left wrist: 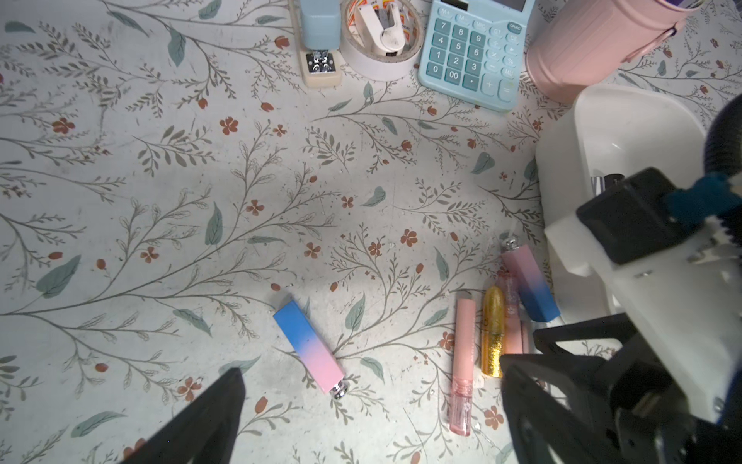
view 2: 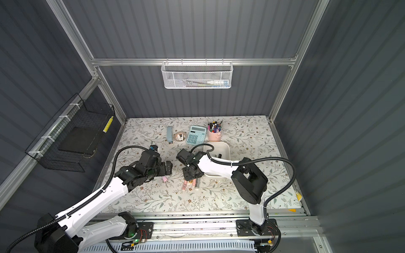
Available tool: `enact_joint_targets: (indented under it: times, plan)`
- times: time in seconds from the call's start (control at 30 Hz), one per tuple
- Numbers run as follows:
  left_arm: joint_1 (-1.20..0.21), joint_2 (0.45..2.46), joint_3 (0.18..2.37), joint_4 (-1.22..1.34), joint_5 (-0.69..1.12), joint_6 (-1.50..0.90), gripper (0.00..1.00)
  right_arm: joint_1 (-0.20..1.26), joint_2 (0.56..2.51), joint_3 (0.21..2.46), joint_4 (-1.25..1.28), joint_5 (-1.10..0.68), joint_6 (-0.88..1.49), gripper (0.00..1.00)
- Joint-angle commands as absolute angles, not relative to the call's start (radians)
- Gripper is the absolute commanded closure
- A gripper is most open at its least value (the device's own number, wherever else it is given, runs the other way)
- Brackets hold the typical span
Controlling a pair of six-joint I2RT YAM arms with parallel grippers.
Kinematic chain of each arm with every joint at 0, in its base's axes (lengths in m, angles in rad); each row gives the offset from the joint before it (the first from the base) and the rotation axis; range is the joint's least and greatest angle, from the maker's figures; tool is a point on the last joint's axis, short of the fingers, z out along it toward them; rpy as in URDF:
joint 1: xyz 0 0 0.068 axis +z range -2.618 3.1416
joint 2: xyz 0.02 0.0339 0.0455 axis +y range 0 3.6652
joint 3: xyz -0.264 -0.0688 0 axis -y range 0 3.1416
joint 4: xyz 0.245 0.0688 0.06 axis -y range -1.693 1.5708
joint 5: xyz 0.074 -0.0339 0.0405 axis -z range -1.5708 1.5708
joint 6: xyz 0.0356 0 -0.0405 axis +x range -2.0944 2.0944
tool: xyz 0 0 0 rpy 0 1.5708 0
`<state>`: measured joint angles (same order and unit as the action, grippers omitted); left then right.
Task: Put the lipstick into the storage box
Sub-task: Pick up the lipstick at the center of the board.
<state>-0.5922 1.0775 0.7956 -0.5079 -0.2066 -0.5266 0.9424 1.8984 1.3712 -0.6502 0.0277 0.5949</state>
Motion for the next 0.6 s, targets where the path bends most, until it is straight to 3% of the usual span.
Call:
enact_joint_targets:
  times: [0.0, 0.57]
  plan:
    - [-0.530, 1.076, 0.752, -0.491, -0.100, -0.511, 0.00, 0.946, 1.921, 1.394, -0.655, 0.019, 0.600, 0.56]
    - [-0.459, 1.080, 0.700, -0.452, -0.024, -0.494, 0.00, 0.946, 1.982, 1.437, -0.680, 0.000, 0.598, 0.59]
